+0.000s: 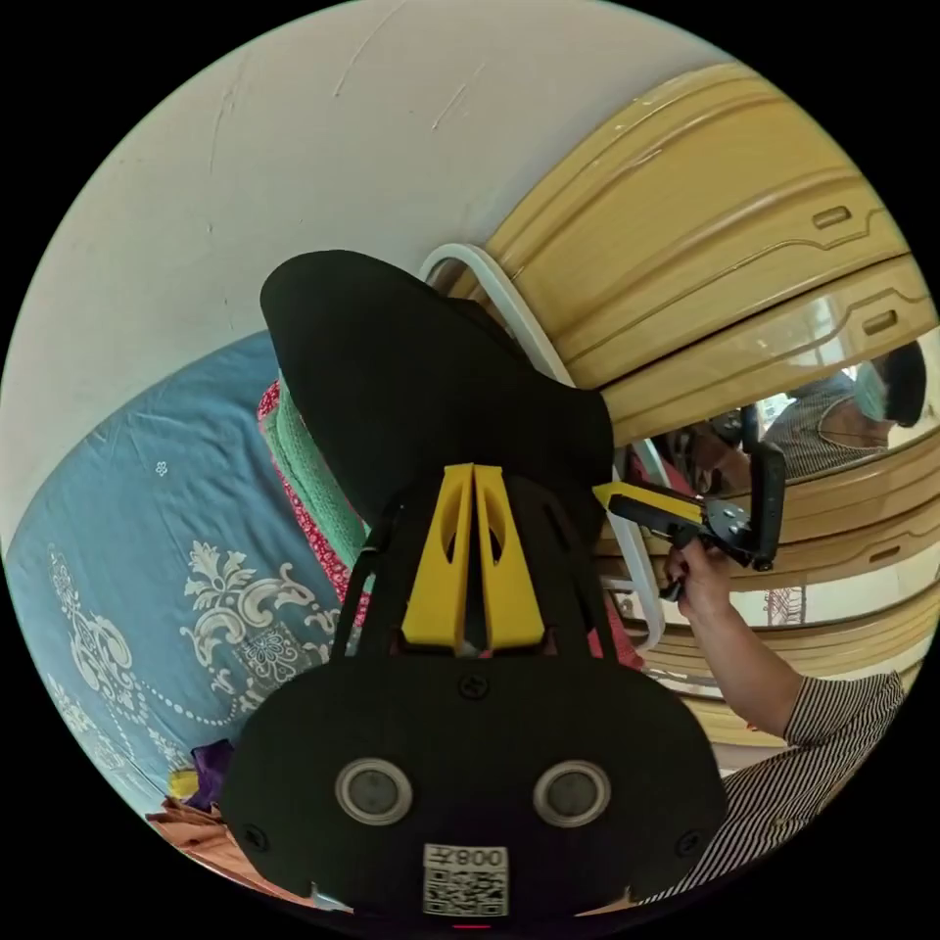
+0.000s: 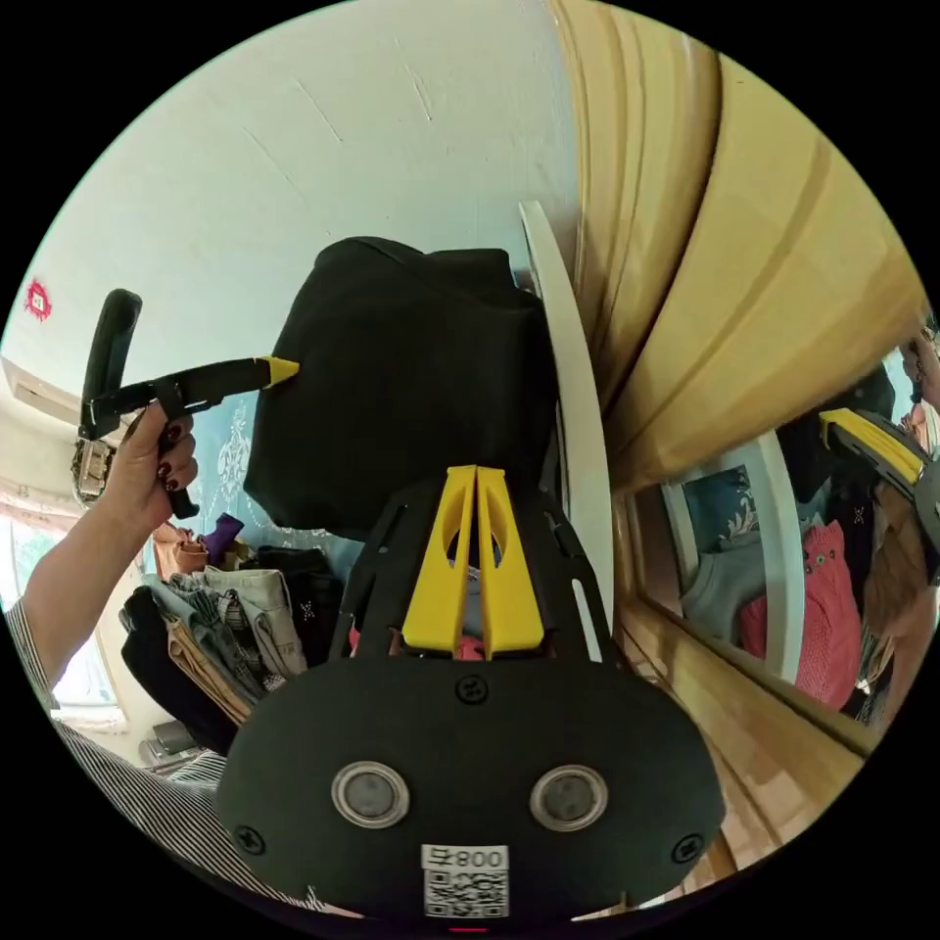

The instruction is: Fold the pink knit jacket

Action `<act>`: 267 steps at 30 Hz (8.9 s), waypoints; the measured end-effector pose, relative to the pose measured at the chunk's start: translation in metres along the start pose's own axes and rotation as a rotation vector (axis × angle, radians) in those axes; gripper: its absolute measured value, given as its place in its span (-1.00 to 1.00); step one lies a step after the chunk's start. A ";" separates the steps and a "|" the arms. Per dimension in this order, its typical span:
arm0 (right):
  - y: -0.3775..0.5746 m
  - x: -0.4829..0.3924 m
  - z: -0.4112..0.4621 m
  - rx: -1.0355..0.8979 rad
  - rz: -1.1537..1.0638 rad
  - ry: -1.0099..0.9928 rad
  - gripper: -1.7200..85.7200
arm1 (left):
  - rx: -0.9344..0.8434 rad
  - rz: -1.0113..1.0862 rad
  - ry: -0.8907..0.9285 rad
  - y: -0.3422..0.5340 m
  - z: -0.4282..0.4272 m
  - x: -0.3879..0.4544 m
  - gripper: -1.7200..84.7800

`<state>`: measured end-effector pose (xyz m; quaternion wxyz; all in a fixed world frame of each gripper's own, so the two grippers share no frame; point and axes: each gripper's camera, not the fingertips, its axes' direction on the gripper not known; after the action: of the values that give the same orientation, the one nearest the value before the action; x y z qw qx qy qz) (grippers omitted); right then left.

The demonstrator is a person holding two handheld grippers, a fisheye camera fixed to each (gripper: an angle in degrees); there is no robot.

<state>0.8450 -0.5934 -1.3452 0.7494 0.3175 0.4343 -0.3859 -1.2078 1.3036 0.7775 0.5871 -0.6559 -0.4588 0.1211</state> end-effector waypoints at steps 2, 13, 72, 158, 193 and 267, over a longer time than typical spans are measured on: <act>0.039 -0.003 -0.023 0.054 0.003 -0.045 -0.94 | 0.051 0.063 0.101 0.023 -0.017 -0.001 -0.93; 0.108 -0.029 0.068 -0.376 -0.128 0.004 -0.76 | -0.076 0.177 0.274 0.119 -0.024 -0.009 -0.81; 0.227 -0.173 -0.239 -0.156 -0.218 -0.087 -0.90 | -0.316 -0.015 0.308 0.372 0.032 -0.164 -0.88; 0.158 0.106 -0.384 0.116 0.159 -0.980 -0.93 | -0.034 0.252 0.525 0.984 -0.024 0.035 -0.89; 0.092 -0.673 -0.676 -0.233 -0.917 -1.709 -0.93 | 1.268 -0.100 -0.199 1.707 -0.756 0.173 -0.89; -0.317 -1.399 0.040 -0.885 -0.090 0.073 -0.82 | -0.193 -1.025 0.152 1.066 -1.633 -0.630 -0.79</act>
<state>0.1361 -0.3605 -0.1193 0.7800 -0.0394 0.5970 -0.1836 0.0745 -0.1238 0.0584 0.5393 -0.4056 -0.6860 -0.2721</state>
